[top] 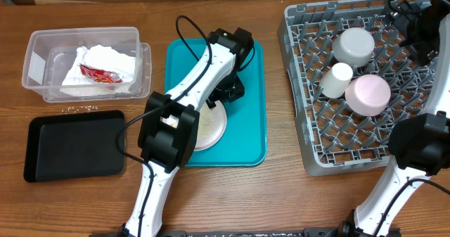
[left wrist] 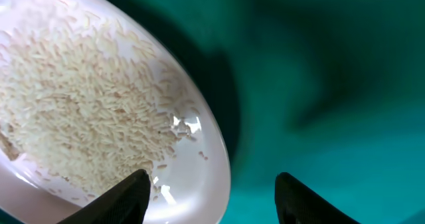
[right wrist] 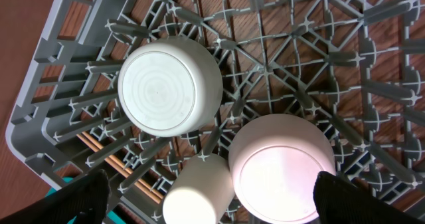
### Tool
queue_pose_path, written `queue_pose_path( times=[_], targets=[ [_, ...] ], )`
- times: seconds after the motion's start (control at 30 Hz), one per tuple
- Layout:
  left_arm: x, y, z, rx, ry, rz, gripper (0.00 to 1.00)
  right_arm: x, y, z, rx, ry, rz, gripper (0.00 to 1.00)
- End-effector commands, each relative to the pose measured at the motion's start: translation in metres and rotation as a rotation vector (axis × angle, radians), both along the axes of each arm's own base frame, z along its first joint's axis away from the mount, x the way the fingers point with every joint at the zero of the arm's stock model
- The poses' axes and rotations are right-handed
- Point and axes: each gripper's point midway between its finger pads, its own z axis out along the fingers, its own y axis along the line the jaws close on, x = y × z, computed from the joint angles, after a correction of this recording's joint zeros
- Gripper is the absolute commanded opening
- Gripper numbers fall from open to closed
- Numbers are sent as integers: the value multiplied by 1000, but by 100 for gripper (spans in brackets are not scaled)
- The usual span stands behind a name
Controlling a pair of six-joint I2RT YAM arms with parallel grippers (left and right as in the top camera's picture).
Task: Sort waste into correct bins and load items into the dishwasher
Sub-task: 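Lower the left gripper and pinch the rice plate's rim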
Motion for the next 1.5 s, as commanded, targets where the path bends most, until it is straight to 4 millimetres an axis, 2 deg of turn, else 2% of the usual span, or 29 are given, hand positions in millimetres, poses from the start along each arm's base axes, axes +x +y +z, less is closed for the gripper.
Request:
queue_pose_path(
  times=[0.0,0.07,0.47,0.63,0.87,1.1,1.2,1.23,1.27,1.3,1.47],
  targets=[
    [-14,-8,-20,-16,82,4,60,0,2,2,3,-9,2,100],
    [-17,-8,-21,-10,95,3,56,0,2,2,3,-8,2,100],
    [-33,-9,-22,-8,160,10,59,0,2,2,3,-8,2,100],
    [-30,-13,-23,-29,151,11,52,0,2,2,3,-9,2,100],
    [-31,-12,-26,-24,152,27,53,0,2,2,3,-8,2,100],
    [-44,-17,-37,-61,206,41,48,0,2,2,3,-8,2,100],
    [-46,-17,-38,-65,212,43,43,0,2,2,3,-8,2,100],
    [-45,-17,-38,-65,212,42,38,0,2,2,3,-8,2,100],
    [-45,-17,-38,-66,211,42,25,0,2,2,3,-9,2,100],
    [-45,-17,-38,-66,211,42,17,0,2,2,3,-8,2,100],
    [-47,-16,-35,-61,218,39,4,0,2,2,3,-9,2,100]
  ],
)
